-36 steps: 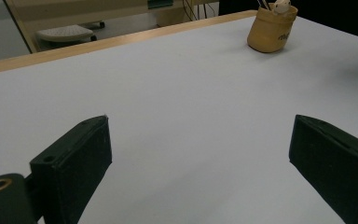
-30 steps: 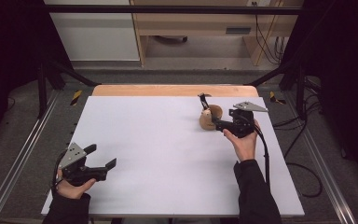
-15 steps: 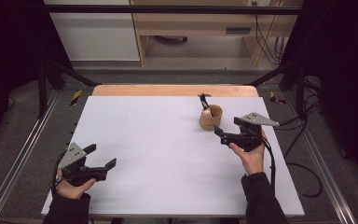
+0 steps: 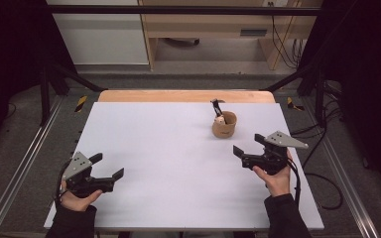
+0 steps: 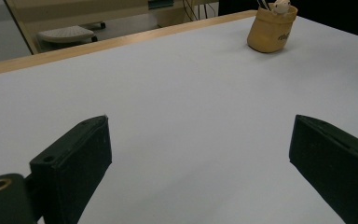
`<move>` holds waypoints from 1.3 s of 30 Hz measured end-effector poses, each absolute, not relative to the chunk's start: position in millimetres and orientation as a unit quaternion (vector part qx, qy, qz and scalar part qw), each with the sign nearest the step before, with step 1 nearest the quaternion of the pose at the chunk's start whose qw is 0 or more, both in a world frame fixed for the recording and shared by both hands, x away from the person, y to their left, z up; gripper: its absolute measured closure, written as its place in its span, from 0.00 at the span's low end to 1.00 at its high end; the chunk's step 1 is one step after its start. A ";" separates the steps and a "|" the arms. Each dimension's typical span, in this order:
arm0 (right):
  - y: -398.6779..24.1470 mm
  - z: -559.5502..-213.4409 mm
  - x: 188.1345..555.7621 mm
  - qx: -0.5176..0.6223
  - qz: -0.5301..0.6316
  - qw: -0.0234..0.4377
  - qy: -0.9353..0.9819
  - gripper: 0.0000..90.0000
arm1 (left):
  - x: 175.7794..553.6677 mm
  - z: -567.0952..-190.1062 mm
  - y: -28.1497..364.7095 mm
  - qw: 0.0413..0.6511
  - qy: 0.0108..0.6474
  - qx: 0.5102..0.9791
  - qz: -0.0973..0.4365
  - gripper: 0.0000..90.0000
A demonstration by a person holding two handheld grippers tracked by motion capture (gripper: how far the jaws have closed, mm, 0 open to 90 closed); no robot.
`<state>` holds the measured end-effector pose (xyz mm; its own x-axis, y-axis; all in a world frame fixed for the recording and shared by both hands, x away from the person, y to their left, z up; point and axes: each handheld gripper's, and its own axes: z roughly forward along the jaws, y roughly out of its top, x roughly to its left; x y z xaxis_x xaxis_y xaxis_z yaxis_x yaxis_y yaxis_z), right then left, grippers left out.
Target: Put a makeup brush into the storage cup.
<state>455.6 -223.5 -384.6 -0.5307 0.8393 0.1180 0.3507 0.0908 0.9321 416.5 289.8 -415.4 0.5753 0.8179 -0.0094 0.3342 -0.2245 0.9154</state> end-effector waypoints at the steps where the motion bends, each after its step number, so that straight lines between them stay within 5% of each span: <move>1: -224.5 -385.3 453.7 0.423 0.524 0.233 0.701 0.10 | 416.4 -415.3 289.9 0.487 0.388 0.742 0.249 0.06; 39: -258.4 -416.7 411.4 0.433 0.511 0.229 0.706 0.07 | 415.1 -415.4 291.1 0.492 0.393 0.734 0.255 0.06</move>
